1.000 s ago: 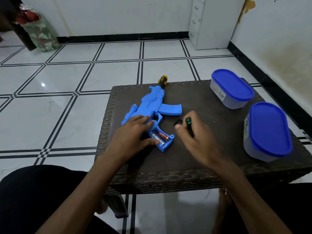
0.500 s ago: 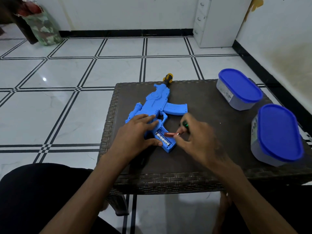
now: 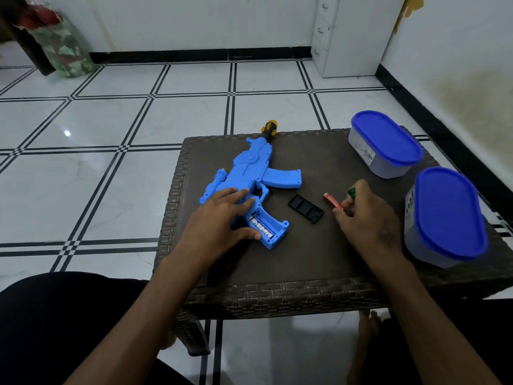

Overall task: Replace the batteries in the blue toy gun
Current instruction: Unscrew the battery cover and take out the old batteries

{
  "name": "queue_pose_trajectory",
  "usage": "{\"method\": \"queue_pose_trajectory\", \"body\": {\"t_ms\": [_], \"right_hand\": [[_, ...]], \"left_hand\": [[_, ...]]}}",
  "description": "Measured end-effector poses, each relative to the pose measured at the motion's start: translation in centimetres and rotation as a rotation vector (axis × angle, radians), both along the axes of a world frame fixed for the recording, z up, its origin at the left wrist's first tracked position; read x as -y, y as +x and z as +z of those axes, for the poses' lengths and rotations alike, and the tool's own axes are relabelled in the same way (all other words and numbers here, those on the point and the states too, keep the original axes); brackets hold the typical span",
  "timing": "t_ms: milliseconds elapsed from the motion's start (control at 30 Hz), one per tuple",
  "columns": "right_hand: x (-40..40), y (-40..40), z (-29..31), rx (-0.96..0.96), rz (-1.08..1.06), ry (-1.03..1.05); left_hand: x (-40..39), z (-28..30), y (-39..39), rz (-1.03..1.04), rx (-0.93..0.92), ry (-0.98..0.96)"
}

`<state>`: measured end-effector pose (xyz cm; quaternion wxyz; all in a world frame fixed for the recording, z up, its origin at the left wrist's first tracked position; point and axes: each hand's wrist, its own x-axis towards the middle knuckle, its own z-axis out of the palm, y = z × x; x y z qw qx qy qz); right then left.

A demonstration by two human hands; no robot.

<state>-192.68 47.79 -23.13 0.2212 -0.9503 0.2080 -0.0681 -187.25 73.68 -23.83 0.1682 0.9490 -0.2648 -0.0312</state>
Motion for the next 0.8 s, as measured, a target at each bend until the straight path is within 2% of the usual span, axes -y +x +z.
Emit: {"method": "queue_pose_trajectory", "body": {"t_ms": [100, 200, 267, 400, 500, 600, 800], "right_hand": [[-0.6, -0.4, 1.2, -0.027, 0.027, -0.064], [-1.4, -0.9, 2.7, 0.18, 0.141, -0.067], [-2.2, -1.1, 3.8, 0.317, 0.257, 0.164], [-5.0, -1.2, 4.9, 0.483, 0.464, 0.813], [-6.7, -0.8, 3.3, 0.509, 0.502, 1.023], [-7.4, -0.4, 1.7, 0.522, 0.474, 1.068], [-7.5, -0.2, 1.3, 0.543, 0.466, 0.984]], "left_hand": [[0.1, 0.1, -0.1, -0.006, -0.008, -0.014], [0.0, 0.3, -0.1, -0.026, -0.033, -0.004], [0.1, 0.5, -0.1, -0.046, -0.044, 0.035], [0.3, 0.9, -0.1, -0.038, -0.064, 0.102], [0.4, 1.1, -0.2, -0.039, -0.057, 0.126], [0.3, 1.1, -0.3, -0.04, -0.047, 0.136], [0.3, 1.2, -0.3, -0.042, -0.041, 0.161]]}}
